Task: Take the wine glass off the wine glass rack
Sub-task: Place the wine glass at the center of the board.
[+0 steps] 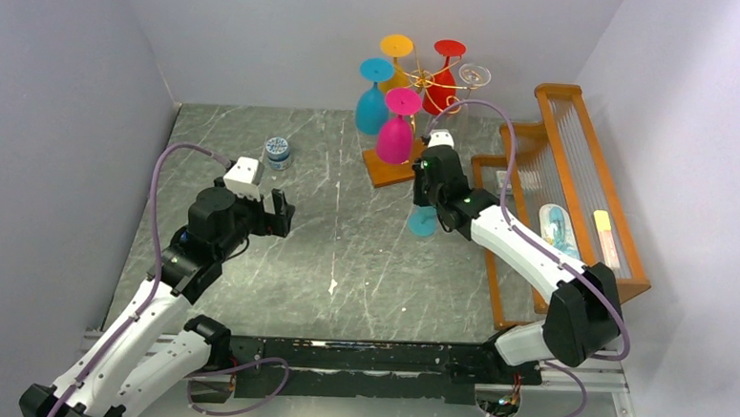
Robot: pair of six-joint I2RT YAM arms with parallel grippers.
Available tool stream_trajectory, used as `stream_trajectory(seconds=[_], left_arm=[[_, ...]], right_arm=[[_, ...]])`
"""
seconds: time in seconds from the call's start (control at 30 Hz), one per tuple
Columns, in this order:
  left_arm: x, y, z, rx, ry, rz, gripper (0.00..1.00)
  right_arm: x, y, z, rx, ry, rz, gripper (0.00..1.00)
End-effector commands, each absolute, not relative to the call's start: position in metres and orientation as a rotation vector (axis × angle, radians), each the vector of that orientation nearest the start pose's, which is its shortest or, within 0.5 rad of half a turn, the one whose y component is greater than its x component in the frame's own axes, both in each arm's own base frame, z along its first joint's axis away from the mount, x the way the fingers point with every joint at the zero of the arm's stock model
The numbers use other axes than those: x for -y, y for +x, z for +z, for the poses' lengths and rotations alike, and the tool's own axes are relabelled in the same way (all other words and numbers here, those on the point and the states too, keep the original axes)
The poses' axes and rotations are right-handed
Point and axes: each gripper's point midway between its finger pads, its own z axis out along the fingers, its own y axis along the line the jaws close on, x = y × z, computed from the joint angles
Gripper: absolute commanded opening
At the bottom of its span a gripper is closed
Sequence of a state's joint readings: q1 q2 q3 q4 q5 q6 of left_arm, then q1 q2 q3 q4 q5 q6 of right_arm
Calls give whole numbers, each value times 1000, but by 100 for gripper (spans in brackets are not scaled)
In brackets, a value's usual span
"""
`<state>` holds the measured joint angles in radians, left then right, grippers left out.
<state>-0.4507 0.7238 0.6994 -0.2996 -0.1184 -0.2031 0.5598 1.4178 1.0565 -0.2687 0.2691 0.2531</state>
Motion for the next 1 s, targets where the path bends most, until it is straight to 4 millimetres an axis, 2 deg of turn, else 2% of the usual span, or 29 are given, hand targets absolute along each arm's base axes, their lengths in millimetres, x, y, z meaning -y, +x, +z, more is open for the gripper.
stream_trajectory(seconds=[0.0, 0.13, 0.5, 0.6, 0.8, 0.97], left_arm=[[122, 269, 226, -1878, 197, -359, 97], [123, 268, 227, -1868, 204, -365, 97], [128, 269, 227, -1868, 224, -383, 97], [128, 267, 229, -1848, 222, -392, 97], [125, 267, 232, -1835, 217, -378, 97], [127, 267, 232, -1838, 219, -388, 97]], right_arm=[[-185, 364, 189, -2128, -168, 187, 22], [-185, 365, 198, -2115, -165, 190, 27], [-176, 361, 219, -2072, -175, 161, 29], [-174, 357, 231, -2040, -156, 185, 30], [-176, 352, 258, -1972, -70, 278, 38], [-181, 351, 285, -1919, 39, 386, 54]])
